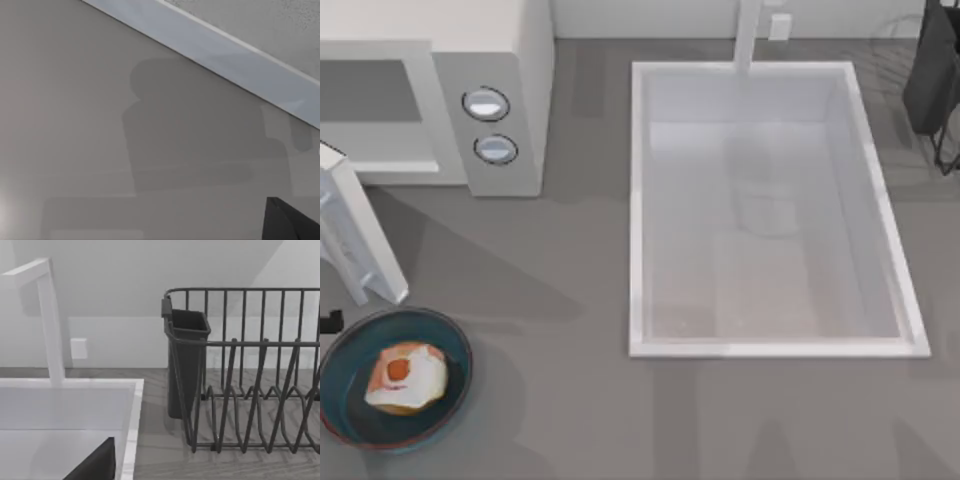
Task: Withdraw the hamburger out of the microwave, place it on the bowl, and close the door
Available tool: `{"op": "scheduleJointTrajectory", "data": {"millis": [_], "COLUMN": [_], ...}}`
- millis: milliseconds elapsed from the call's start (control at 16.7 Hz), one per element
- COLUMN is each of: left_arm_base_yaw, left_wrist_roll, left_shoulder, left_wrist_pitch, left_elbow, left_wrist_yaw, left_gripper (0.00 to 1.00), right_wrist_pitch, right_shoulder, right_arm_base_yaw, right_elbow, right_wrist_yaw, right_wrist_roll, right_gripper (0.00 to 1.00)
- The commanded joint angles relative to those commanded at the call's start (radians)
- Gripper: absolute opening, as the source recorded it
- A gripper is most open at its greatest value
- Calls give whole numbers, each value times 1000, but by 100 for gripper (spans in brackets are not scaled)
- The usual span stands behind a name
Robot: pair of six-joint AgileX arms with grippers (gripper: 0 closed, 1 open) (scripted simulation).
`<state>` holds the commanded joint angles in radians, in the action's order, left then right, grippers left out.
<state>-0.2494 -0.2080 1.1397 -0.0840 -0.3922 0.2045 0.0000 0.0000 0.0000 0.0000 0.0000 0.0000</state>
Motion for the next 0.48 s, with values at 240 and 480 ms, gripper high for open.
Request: {"op": "scheduleJointTrajectory", "data": {"millis": [240, 480], "left_arm_base_yaw": [160, 177], "left_wrist_roll": [129, 146], "left_shoulder": [-71, -81], "left_wrist_pitch": [8, 9], "left_elbow": [43, 49], "left_wrist_yaw": [-114, -130], "left_gripper": [0, 0], "right_wrist_pitch": [0, 0], "right_shoulder": [0, 0], "right_arm_base_yaw": [0, 0], "right_elbow": [0, 0], "right_wrist_yaw": [0, 0], "right_wrist_roll": [0, 0], "right_gripper": [100, 100]}}
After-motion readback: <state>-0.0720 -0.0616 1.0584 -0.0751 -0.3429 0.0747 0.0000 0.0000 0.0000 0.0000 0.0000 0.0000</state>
